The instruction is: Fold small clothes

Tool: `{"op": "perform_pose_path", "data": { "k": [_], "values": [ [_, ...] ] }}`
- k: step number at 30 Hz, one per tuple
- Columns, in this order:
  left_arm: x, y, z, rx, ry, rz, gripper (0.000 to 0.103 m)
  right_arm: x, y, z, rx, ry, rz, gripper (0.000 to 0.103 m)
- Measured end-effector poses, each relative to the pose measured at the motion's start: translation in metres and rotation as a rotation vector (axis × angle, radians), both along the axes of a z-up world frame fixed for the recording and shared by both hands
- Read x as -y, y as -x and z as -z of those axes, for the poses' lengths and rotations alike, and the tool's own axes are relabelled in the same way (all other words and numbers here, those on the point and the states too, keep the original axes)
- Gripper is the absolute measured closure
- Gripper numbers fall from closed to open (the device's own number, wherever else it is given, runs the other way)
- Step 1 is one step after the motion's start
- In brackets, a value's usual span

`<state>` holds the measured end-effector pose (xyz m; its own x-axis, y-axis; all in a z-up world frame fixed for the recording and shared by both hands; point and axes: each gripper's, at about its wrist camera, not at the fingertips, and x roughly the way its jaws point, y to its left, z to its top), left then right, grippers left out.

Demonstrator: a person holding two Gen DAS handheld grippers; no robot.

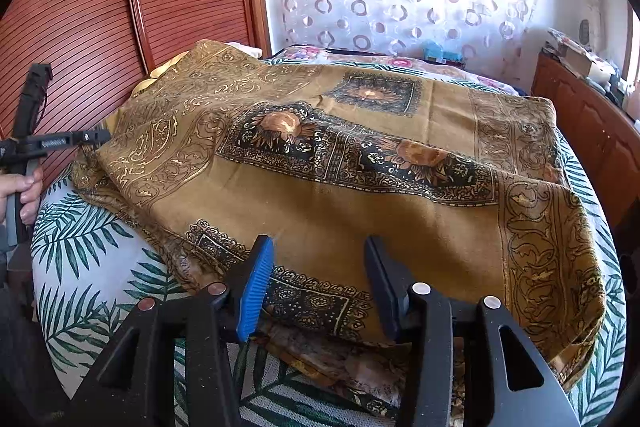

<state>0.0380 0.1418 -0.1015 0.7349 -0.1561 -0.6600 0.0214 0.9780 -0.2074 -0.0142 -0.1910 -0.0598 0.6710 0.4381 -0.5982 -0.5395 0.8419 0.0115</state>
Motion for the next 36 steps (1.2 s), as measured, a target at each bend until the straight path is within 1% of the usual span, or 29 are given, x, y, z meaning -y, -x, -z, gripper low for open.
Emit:
{"op": "perform_pose_path", "data": {
  "k": [3,6,8,11,17,20,23,25,26,27,28,30,32,33,34,35,36],
  "values": [
    [0.013,0.0,-0.023,0.055,0.014,0.042,0.096,0.002,0.0,0.0,-0.007,-0.008,-0.006,0.054],
    [0.029,-0.007,-0.045,0.097,0.062,0.102,0.096,0.007,-0.001,-0.002,-0.029,-0.023,-0.023,0.054],
    [0.046,-0.015,-0.061,0.132,0.062,0.147,0.096,0.013,-0.002,-0.005,-0.04,-0.032,-0.021,0.054],
    [0.072,-0.031,-0.08,0.167,0.077,0.219,0.096,0.024,0.0,-0.013,-0.019,-0.019,0.006,0.054],
    [0.134,-0.055,-0.113,0.211,0.085,0.367,0.096,0.061,0.006,-0.027,0.02,-0.053,0.067,0.054],
    [0.161,-0.059,-0.128,0.223,0.123,0.452,0.096,0.079,0.008,-0.031,0.035,-0.069,0.105,0.054],
    [0.187,-0.059,-0.141,0.244,0.103,0.509,0.096,0.093,0.01,-0.034,0.043,-0.082,0.134,0.054],
    [0.201,-0.057,-0.143,0.239,0.081,0.55,0.096,0.099,0.013,-0.035,0.044,-0.095,0.145,0.054],
    [0.205,-0.057,-0.143,0.238,0.066,0.551,0.092,0.102,0.013,-0.035,0.042,-0.101,0.149,0.054],
    [0.207,-0.055,-0.142,0.24,0.057,0.553,0.085,0.105,0.013,-0.035,0.041,-0.104,0.153,0.054],
    [0.208,-0.054,-0.14,0.239,0.053,0.555,0.08,0.106,0.013,-0.035,0.04,-0.105,0.155,0.054],
    [0.206,-0.054,-0.136,0.232,0.048,0.554,0.062,0.101,0.011,-0.036,0.039,-0.107,0.157,0.054],
    [0.204,-0.056,-0.13,0.218,0.033,0.541,0.058,0.1,0.004,-0.036,0.035,-0.111,0.158,0.054],
    [0.203,-0.058,-0.129,0.208,0.025,0.533,0.054,0.099,0.001,-0.036,0.032,-0.115,0.158,0.054],
    [0.198,-0.06,-0.125,0.196,0.019,0.52,0.051,0.098,-0.002,-0.036,0.027,-0.121,0.157,0.054],
    [0.199,-0.058,-0.121,0.189,0.017,0.512,0.046,0.096,-0.004,-0.036,0.021,-0.128,0.154,0.054],
    [0.196,-0.059,-0.119,0.184,0.014,0.503,0.036,0.093,-0.007,-0.037,0.015,-0.136,0.149,0.054]
  ]
}}
